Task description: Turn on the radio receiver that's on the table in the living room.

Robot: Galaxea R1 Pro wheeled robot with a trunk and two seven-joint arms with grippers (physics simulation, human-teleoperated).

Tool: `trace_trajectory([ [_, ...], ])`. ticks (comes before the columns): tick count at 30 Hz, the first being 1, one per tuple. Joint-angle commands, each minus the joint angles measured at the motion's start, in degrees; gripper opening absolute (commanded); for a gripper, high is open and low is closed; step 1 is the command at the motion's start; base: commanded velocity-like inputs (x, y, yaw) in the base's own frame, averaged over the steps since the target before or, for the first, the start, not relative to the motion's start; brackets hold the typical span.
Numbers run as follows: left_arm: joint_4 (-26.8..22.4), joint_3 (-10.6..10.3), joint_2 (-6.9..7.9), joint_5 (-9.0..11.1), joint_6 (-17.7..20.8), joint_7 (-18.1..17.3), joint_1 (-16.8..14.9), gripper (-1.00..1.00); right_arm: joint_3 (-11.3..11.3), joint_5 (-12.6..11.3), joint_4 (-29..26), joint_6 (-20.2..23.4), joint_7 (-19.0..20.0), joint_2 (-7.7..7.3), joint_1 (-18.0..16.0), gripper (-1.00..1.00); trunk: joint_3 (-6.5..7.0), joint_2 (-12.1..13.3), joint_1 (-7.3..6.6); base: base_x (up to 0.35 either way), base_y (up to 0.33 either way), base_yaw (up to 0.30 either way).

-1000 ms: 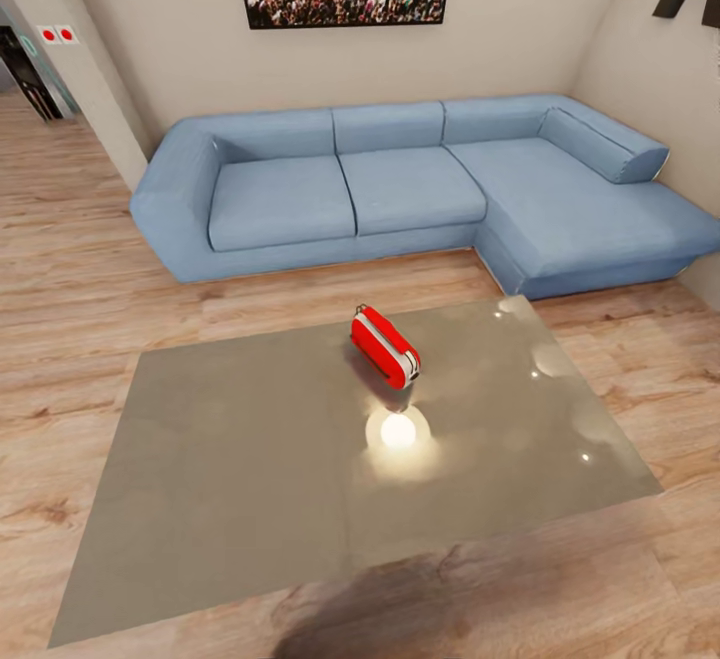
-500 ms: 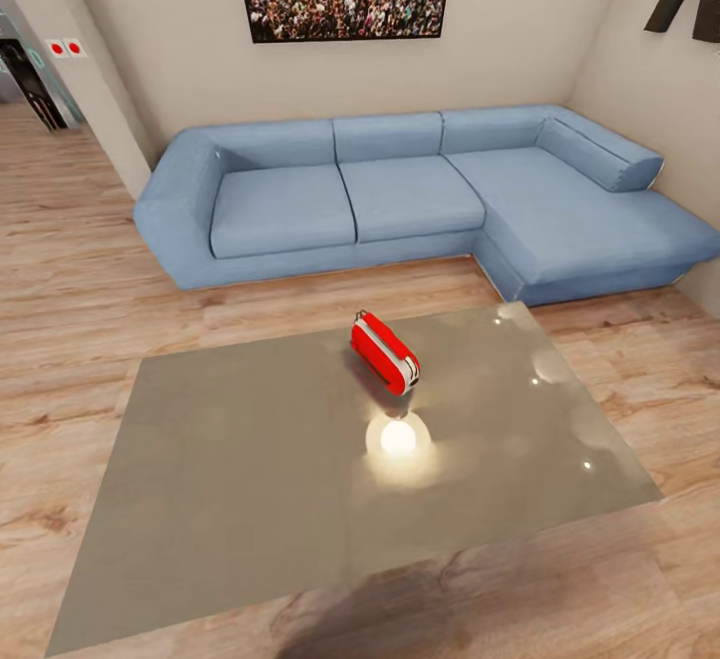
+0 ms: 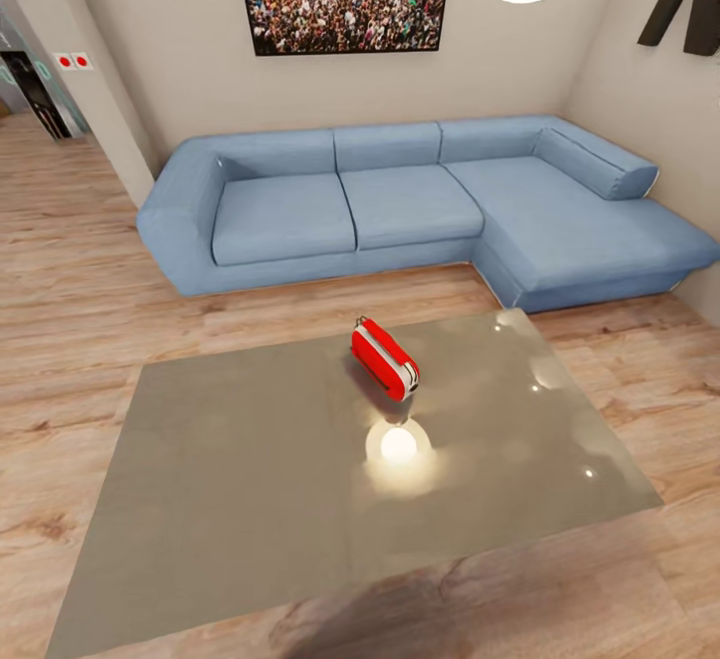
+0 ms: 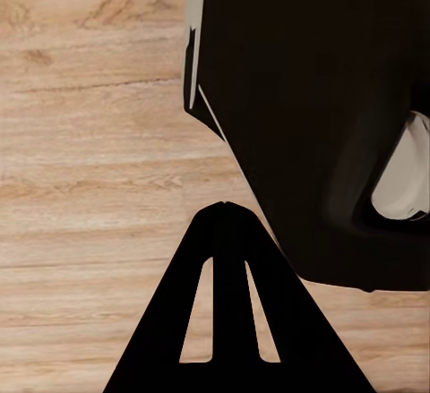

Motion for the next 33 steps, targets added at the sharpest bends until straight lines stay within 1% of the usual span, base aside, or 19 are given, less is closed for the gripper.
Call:
trace_trajectory([
  [1,0.0,0.0,0.00,0.0,0.0,0.0,0.0,-1.00,0.0,0.0,0.0,0.0,0.0,0.00,0.0,1.00,0.09,0.0,0.00,0.000,0.000,0.000],
  [33,0.0,0.0,0.00,0.0,0.0,0.0,0.0,-1.00,0.0,0.1,0.1,0.0,0.0,0.09,0.0,1.00,2.95,0.0,0.00,0.000,0.000,0.000],
])
